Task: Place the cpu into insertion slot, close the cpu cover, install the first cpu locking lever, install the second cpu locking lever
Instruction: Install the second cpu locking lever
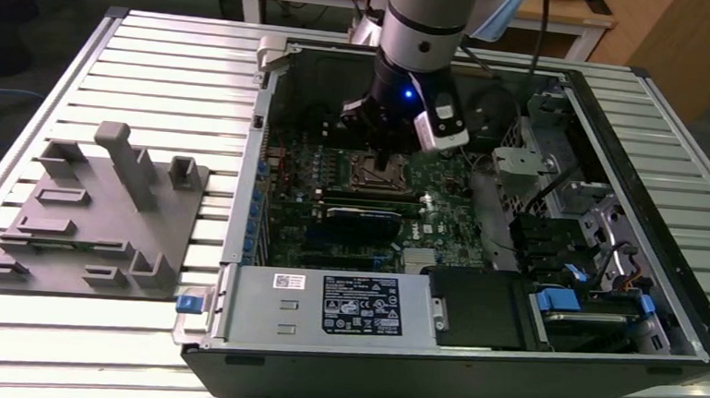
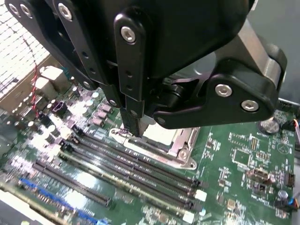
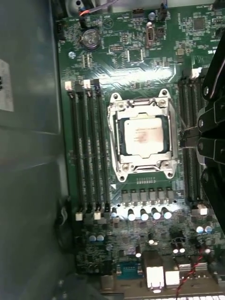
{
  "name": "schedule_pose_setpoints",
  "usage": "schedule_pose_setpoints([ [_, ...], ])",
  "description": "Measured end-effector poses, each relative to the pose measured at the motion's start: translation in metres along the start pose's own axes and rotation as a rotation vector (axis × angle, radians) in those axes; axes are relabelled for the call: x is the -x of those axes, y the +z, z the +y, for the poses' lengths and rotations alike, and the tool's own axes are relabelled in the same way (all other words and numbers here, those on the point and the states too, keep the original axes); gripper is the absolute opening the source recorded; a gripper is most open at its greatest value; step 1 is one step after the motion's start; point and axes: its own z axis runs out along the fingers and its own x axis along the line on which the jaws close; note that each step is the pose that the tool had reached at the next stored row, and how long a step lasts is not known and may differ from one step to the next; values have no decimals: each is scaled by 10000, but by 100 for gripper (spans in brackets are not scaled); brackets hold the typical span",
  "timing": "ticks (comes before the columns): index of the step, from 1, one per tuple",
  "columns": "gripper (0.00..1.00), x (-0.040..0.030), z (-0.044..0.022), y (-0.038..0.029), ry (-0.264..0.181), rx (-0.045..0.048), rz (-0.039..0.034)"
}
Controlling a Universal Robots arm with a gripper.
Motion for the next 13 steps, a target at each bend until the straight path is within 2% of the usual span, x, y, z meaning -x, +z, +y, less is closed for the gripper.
schedule_pose_setpoints([
  [7, 10, -6, -54, 15, -119, 55, -94],
  [13, 10, -9, -57, 16, -142, 59, -101],
])
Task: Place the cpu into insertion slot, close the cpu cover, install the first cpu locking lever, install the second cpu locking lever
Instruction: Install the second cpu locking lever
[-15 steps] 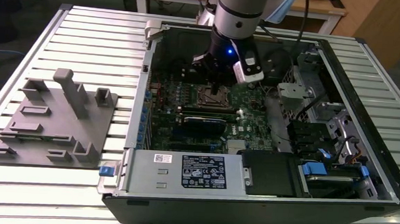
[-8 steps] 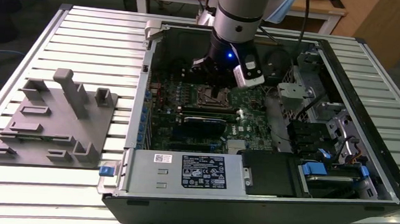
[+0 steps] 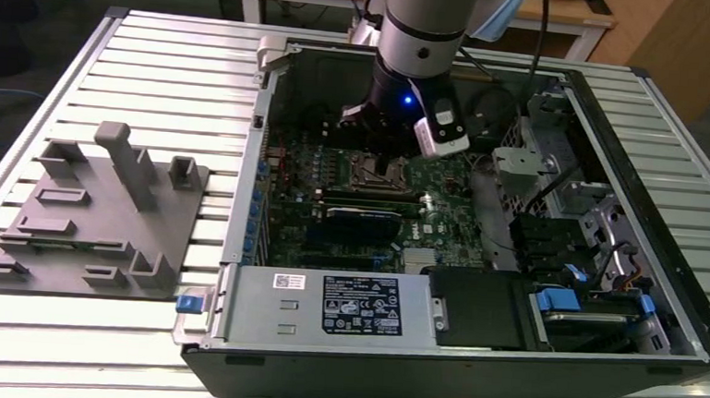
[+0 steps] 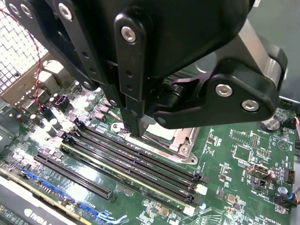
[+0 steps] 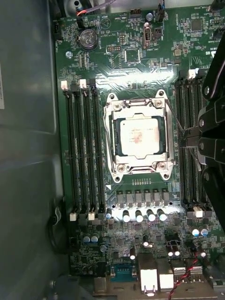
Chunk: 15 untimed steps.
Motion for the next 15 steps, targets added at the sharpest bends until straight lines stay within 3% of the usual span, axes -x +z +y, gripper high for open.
schedule_pose_setpoints([
  [5, 10, -23, -3, 23, -69, 8, -85],
  [15, 10, -67, -16, 83, -118, 9, -89],
])
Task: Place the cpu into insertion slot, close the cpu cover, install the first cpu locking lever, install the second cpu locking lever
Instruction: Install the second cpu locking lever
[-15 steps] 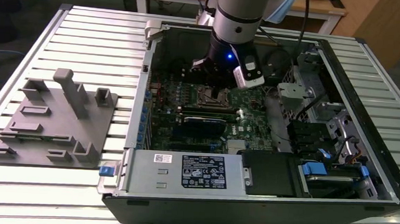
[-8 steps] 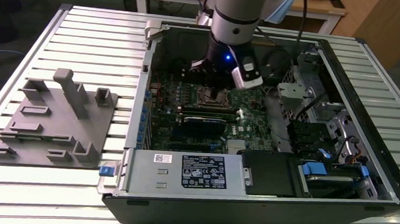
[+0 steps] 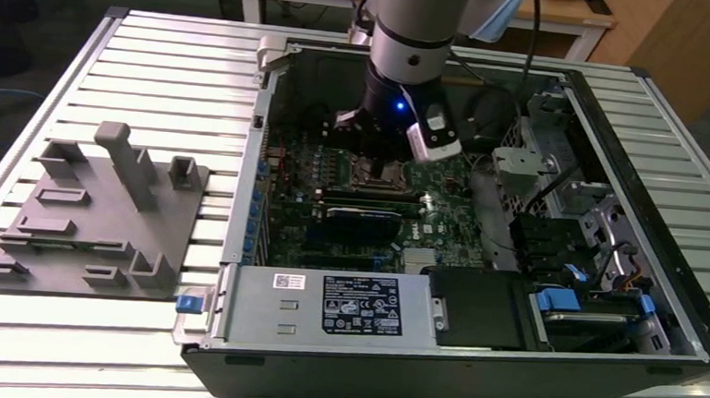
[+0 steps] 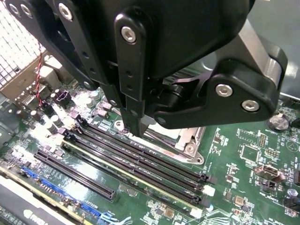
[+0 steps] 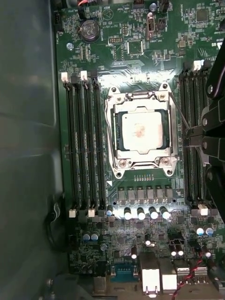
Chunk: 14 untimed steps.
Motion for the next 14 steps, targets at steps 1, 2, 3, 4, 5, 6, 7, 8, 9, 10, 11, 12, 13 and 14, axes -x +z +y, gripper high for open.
schedule_pose_setpoints([
  [1, 10, -2, -1, 6, -14, -1, 1],
  [2, 10, -3, -1, 6, -23, -3, 2],
  [3, 10, -3, -1, 6, -23, -3, 2],
  [4, 10, -3, -1, 6, -24, -2, 2],
  [5, 10, -7, -1, 6, -22, -3, 1],
  [6, 10, -16, -2, 8, -23, 0, -3],
  [7, 10, -29, -3, 12, -24, 1, -9],
  [8, 10, -43, -5, 15, -25, 0, -11],
  [9, 10, -57, -8, 20, -25, 0, -13],
  [10, 10, -65, -10, 29, -25, 0, -14],
  [11, 10, -71, -12, 43, -26, 0, -13],
  [12, 10, -73, -14, 61, -27, 0, -13],
  [13, 10, -75, -16, 78, -28, 0, -13],
  [14, 10, -79, -18, 94, -28, 0, -13],
])
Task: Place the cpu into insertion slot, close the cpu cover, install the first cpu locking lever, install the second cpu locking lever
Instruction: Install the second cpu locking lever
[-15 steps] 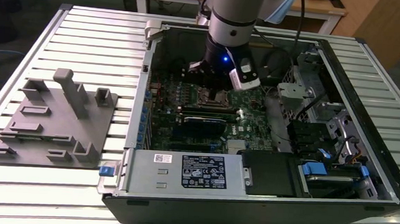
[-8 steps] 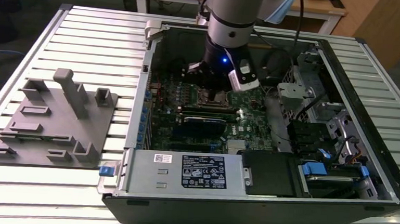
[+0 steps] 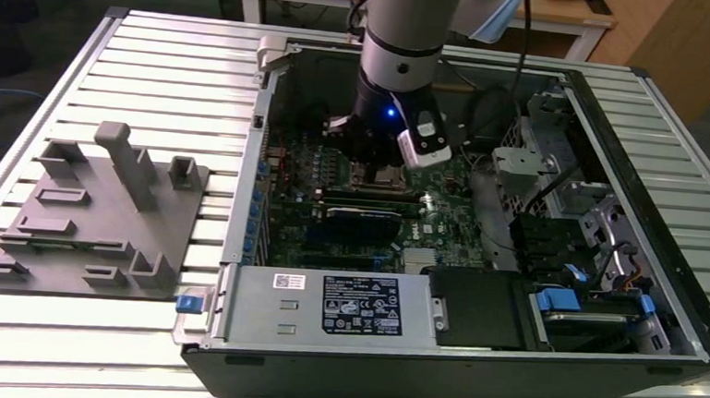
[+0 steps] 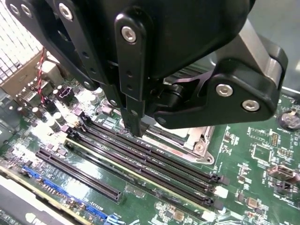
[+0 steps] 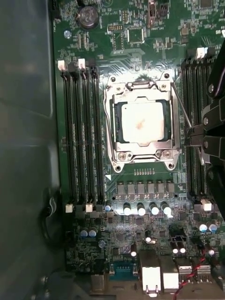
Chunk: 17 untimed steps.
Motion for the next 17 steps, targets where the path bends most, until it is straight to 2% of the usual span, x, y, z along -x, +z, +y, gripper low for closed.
schedule_pose_setpoints([
  [9, 10, -55, -14, 45, -2, 0, 1],
  [13, 10, -70, -28, 90, -3, -1, 1],
  [17, 10, -88, -32, 99, -3, -1, 1],
])
